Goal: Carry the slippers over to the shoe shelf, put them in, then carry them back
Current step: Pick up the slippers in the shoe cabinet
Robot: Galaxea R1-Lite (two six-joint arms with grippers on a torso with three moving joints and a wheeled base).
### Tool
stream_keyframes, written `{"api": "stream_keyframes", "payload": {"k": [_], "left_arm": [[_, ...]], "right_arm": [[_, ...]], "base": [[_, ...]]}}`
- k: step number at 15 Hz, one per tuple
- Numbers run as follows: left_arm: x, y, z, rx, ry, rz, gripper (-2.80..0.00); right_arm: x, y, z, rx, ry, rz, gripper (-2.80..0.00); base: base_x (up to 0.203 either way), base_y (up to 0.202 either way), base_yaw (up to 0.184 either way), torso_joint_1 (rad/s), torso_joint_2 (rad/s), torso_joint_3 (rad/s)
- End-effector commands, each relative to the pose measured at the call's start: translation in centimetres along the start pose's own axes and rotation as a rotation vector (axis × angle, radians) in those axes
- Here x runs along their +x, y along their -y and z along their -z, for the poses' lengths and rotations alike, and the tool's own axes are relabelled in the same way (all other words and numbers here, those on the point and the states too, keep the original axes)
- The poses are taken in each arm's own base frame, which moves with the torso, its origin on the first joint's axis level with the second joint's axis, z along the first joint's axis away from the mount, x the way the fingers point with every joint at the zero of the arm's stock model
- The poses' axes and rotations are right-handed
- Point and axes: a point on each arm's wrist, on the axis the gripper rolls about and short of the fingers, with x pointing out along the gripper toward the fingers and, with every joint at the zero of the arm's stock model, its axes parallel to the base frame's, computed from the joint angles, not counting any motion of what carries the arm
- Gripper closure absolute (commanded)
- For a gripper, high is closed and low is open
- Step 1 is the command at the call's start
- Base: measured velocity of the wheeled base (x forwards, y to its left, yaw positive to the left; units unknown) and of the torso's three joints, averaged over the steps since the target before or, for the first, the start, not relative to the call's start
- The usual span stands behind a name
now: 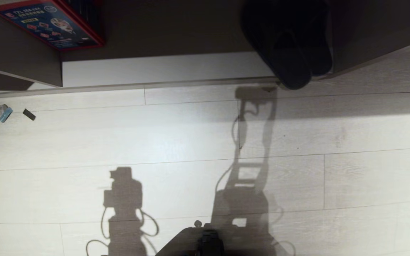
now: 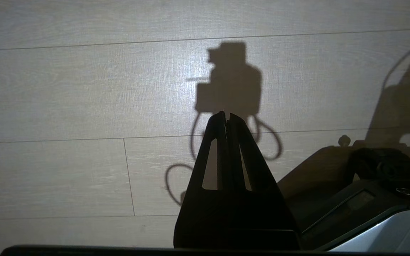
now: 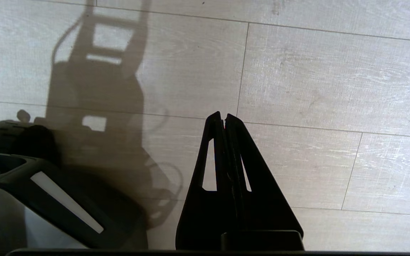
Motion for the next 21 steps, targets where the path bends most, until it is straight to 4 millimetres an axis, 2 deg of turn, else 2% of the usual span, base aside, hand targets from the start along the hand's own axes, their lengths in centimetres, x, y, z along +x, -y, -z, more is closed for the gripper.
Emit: {"api": "stream_keyframes", "payload": {"k": [1, 7, 21], "left_arm": [[0.01, 0.00, -0.01, 0.000, -0.001, -0.001, 0.00], [0.00, 0.00, -0.01, 0.000, 0.000, -0.001, 0.00], [0.01, 0.00, -0.01, 0.000, -0.001, 0.000, 0.00]], "right_arm": [[0.02, 0.00, -0.01, 0.000, -0.003, -0.002, 0.00], [0.02, 0.02, -0.02, 0.096, -0.004, 0.008, 0.00], [0.01, 0.02, -0.03, 0.096, -0.003, 0.008, 0.00]], "base": [[0.000, 0.000, 0.000, -0.002, 0.01, 0.206], [0.000, 0.000, 0.000, 0.002, 0.00, 0.198], [0.000, 0.000, 0.000, 0.002, 0.00, 0.203]]}}
